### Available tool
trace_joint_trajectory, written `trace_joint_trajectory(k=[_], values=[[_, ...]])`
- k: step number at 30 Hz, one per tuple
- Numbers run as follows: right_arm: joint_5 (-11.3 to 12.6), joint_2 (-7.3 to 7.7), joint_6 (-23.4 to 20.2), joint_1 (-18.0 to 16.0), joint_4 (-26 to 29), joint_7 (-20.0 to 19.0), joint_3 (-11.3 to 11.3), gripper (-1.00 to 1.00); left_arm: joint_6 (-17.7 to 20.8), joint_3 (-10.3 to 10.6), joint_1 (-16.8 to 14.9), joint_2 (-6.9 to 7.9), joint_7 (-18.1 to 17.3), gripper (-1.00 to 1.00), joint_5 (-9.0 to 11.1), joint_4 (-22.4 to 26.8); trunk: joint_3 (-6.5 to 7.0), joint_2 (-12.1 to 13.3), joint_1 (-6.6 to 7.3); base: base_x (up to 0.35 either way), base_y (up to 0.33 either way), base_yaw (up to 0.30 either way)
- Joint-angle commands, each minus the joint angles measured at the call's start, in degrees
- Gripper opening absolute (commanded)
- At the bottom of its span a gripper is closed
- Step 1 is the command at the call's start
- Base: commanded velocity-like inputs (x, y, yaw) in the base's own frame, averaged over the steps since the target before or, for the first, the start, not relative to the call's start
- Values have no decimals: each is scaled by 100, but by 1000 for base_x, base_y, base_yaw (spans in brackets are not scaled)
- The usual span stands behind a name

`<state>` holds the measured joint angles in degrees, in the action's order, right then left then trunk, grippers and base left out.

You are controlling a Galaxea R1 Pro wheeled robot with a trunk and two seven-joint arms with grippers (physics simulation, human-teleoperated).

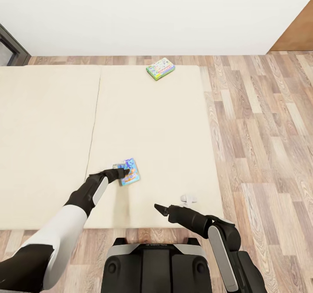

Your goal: Put all the toys in the child's room - the three board games (two on the bed and one on the table), the two jigsaw puzzles on the table, and the tennis ball on the table - inside the toy box on the table in the child's room.

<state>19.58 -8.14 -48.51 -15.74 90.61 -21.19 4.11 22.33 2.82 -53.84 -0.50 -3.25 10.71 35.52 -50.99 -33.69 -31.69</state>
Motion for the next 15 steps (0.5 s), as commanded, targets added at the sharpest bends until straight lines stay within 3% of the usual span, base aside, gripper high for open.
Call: trace_joint_trajectory(k=[1,15], values=[[-16,-3,-27,-3,5,-25,-7,100,32,9,-10,3,9,100,47,7,-4,-6,-2,0,0,0],[-13,-3,-27,-3,1,-18,-5,100,26,8,-89,-34,17,100,37,39,-5,-6,-2,0,0,0]])
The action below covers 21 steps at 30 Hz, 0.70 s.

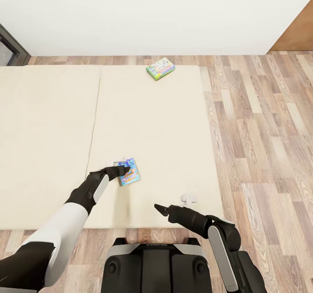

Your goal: Put all the toys in the child's room - the three board games (two on the bed and one on the table), the two jigsaw puzzles on the table, and the tennis ball on the table - inside the toy box on the table in the child's room.

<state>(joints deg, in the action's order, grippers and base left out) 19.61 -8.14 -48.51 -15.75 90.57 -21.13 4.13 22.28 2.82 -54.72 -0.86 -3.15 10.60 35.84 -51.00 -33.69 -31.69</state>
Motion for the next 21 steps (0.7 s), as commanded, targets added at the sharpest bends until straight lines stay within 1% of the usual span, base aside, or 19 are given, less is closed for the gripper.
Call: trace_joint_trajectory(k=[1,21], values=[[-16,-3,-27,-1,5,-24,-5,100,31,8,-1,-2,9,100,48,8,-4,-6,-2,0,0,0],[-13,-3,-27,0,5,-35,-8,100,3,23,-3,-84,17,100,34,11,-4,-6,-2,0,0,0]])
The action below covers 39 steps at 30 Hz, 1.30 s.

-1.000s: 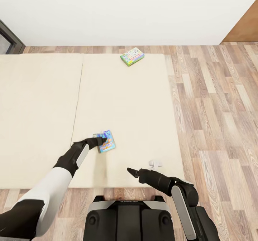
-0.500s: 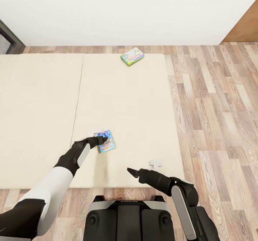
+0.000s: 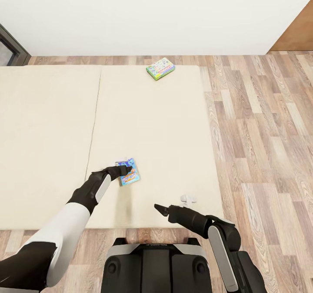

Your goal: Put all the toys in the child's room - the three board games (two on the bed and one on the table), the two jigsaw puzzles on the table, and the tennis ball on the table - inside the toy box on the table in the child's room.

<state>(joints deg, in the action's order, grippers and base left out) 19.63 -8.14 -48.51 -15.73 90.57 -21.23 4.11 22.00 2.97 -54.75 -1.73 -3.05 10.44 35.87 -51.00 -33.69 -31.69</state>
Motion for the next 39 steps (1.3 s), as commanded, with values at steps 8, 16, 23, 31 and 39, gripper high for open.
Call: trace_joint_trajectory(k=[8,16,23,31,39], values=[[-16,-3,-27,-1,4,-29,-7,100,9,11,-1,-20,6,100,46,7,-4,-6,-2,0,0,0],[-14,-3,-27,-2,4,-23,-7,100,4,17,-1,-143,6,100,39,7,-4,-6,-2,0,0,0],[-12,-3,-27,0,4,-29,-7,100,-6,18,-1,-352,6,100,-259,7,-4,-6,-2,0,0,0],[-12,-2,-27,-3,5,-30,-7,100,-12,20,-1,-482,6,100,-457,0,-4,-6,-2,0,0,0],[-6,4,-27,-3,6,-30,-7,100,-16,20,-1,-569,6,100,-471,-18,-4,-6,-2,0,0,0]])
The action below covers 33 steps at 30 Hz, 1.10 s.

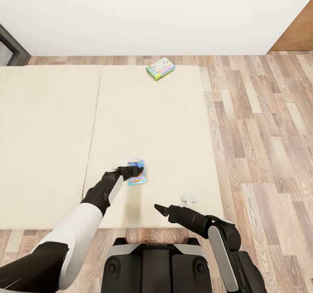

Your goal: Put all the toys in the child's room - the three board games (two on the bed and one on the table), the two jigsaw puzzles on the table, and the tennis ball on the table - inside the toy box on the table in the child's room.

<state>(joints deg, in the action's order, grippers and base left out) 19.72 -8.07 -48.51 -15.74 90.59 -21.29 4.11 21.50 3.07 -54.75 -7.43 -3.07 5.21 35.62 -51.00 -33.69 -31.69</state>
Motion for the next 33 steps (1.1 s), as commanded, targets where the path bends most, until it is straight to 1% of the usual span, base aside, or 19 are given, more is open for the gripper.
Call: trace_joint_trajectory(k=[1,15,22,24,26,27,30,33], values=[[-15,-3,-27,-1,4,-24,-7,100,33,10,-1,-8,8,100,52,6,-4,-6,-2,0,0,0],[-13,-1,-27,0,3,-30,-7,100,37,18,-1,-198,3,100,51,-2,-4,-6,-2,0,0,0],[-13,-1,-27,-4,4,-32,-7,100,38,22,-1,-226,0,100,51,-2,-4,-6,-2,0,0,0],[-13,-1,-27,-4,3,-32,-7,100,38,71,-1,-240,1,100,51,-2,-4,-6,-2,0,0,0],[-13,-1,-27,-4,3,-33,-7,100,35,204,-1,-253,4,100,51,-2,-4,-6,-2,0,0,0],[-11,-1,-27,-4,3,-33,-8,100,30,310,-1,-256,6,100,51,-2,-4,-6,-2,0,0,0],[-10,-1,-27,-4,3,-33,-8,100,25,469,-1,-256,10,100,51,-2,-4,-6,-2,0,0,0],[-7,-1,-27,-3,2,-33,-7,100,32,540,-1,-256,19,100,51,0,-4,-6,-2,0,0,0]])
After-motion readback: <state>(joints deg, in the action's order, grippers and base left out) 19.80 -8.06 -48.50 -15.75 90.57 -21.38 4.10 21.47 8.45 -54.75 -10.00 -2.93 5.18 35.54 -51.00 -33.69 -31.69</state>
